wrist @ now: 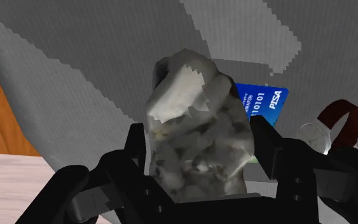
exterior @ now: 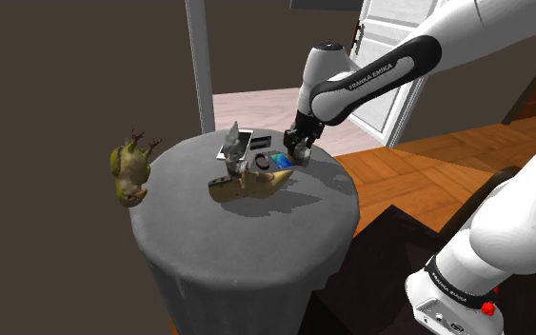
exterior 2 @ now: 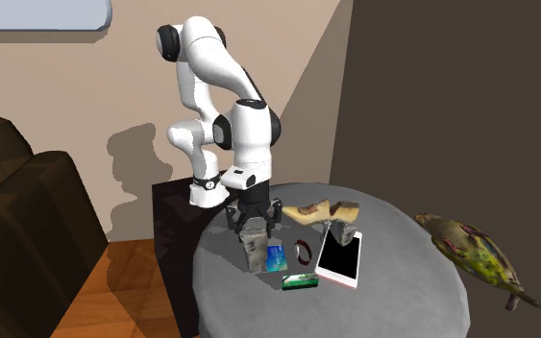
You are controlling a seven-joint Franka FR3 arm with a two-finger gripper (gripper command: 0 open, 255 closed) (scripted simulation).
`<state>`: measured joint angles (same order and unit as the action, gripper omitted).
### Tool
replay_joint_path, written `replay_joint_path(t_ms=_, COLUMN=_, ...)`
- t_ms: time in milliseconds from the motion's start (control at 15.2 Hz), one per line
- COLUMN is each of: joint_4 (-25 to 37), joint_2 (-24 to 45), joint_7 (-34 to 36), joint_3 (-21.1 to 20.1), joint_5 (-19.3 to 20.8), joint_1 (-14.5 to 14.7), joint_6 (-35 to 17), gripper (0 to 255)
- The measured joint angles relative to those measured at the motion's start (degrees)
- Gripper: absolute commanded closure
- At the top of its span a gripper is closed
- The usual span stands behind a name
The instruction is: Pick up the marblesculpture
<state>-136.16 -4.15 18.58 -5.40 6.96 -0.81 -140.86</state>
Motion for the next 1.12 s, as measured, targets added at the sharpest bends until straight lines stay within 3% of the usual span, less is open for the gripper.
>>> replay_joint_path(t_ms=594, joint_4=-0.1, joint_2=0.0, joint_7=0.0, joint_3=-0.1, joint_5=0.0, joint_1=0.0, joint_6=-0.2, gripper=255)
replay_joint_path(t_ms=1122, joint_4=2.1, joint_2=-3.1, joint_7=-1.0, joint_3=0.1, joint_5=-1.1, joint_1=0.1, joint_6=5.2, gripper=255)
